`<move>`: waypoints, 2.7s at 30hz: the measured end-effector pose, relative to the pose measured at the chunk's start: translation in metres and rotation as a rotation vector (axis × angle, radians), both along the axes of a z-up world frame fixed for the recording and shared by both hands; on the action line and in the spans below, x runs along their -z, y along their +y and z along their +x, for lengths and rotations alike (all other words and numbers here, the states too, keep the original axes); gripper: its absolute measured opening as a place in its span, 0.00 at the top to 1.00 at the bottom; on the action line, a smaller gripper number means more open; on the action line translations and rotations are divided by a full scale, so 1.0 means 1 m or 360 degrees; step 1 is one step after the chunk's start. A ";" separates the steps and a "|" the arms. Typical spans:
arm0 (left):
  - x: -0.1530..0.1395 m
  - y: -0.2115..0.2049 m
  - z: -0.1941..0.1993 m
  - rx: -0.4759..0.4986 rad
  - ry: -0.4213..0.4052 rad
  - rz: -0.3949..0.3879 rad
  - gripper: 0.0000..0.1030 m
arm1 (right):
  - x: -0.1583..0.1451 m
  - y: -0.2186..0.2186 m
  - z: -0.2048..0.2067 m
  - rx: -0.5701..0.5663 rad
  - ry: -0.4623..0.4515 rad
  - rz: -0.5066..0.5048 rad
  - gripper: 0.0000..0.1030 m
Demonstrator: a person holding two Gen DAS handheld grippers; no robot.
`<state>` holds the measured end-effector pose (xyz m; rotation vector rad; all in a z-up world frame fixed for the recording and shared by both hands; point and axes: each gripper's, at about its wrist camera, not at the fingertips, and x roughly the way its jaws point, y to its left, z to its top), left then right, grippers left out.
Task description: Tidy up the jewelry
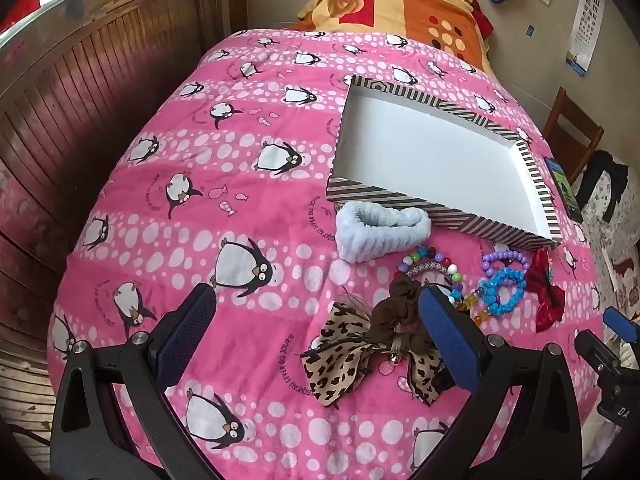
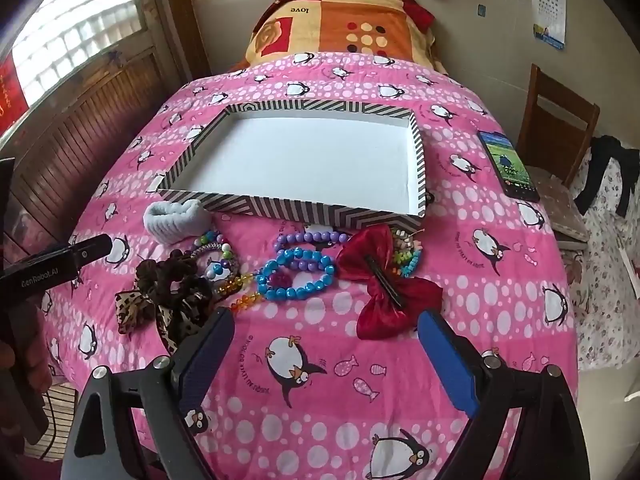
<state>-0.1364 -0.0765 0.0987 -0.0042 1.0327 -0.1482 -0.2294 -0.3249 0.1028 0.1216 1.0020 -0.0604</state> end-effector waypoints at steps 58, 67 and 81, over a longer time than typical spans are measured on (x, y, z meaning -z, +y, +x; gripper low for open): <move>0.009 -0.013 0.017 0.0114 0.0054 0.0011 0.01 | 0.012 -0.025 0.007 0.0123 0.0011 0.0029 0.11; 0.010 -0.012 0.018 0.0117 0.0062 0.0005 0.01 | 0.014 -0.021 0.011 0.0121 0.0030 0.0008 0.11; 0.016 -0.020 0.021 0.0123 0.0128 -0.0022 0.01 | 0.019 -0.028 0.012 0.0137 0.0063 0.0006 0.11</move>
